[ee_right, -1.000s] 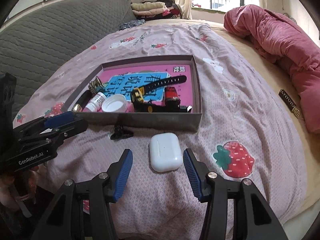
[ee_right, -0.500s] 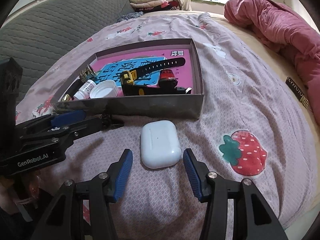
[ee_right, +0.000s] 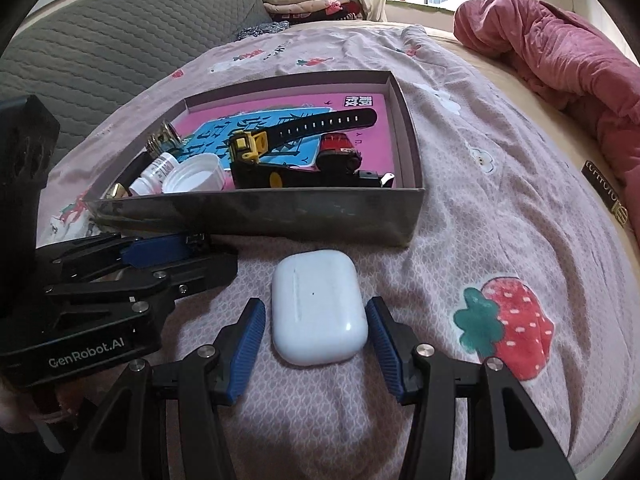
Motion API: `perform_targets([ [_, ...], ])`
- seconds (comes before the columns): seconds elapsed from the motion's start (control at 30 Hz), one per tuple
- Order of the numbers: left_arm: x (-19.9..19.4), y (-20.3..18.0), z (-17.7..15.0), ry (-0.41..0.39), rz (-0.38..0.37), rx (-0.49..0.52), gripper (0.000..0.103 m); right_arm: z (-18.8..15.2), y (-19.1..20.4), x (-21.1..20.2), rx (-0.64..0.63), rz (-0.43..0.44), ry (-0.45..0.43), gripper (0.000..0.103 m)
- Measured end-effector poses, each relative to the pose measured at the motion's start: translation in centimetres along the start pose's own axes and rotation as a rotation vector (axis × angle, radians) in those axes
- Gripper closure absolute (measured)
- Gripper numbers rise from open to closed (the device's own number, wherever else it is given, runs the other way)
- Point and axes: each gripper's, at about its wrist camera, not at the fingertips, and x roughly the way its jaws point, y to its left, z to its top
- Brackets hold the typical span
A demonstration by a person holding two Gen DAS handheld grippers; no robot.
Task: Organize rigid objects
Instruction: 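Move the right tool to the white earbud case while the left tool approaches the black clip, then grasp the white earbud case with the right tool while the left tool grasps the black clip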
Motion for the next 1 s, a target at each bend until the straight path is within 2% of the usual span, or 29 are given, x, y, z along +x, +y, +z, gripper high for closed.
perform_targets([
  [0.2,0.3,0.4,0.2,0.002,0.001,0.004,0.073,0.1,0.7,0.6,-0.049,-0.031,-0.016,0.052],
  [0.23,0.3,0.3,0.2,0.001,0.006,0.015,0.073,0.1,0.6,0.6,-0.047,-0.033,-0.018,0.056],
  [0.3,0.3,0.3,0.2,-0.002,0.005,0.022,0.076,0.2,0.4,0.6,-0.040,-0.027,-0.019,0.058],
  [0.43,0.1,1.0,0.3,0.004,-0.028,-0.013,0.081,0.2,0.5,0.3,-0.045,-0.031,-0.019,0.058],
  [0.57,-0.6,1.0,0.2,0.001,-0.051,-0.015,0.082,0.1,0.2,-0.6,-0.025,-0.028,-0.017,0.058],
  [0.73,-3.0,0.2,0.6,-0.062,-0.070,0.016,0.082,0.1,0.0,-2.3,0.003,-0.017,-0.033,0.058],
  [0.9,-5.1,0.7,1.1,-0.104,-0.078,0.003,0.082,1.0,1.5,-4.8,-0.037,-0.018,-0.109,0.058],
  [1.0,-6.6,1.6,1.6,-0.154,-0.042,-0.006,0.082,2.1,2.7,-5.9,-0.066,0.004,-0.151,0.058],
])
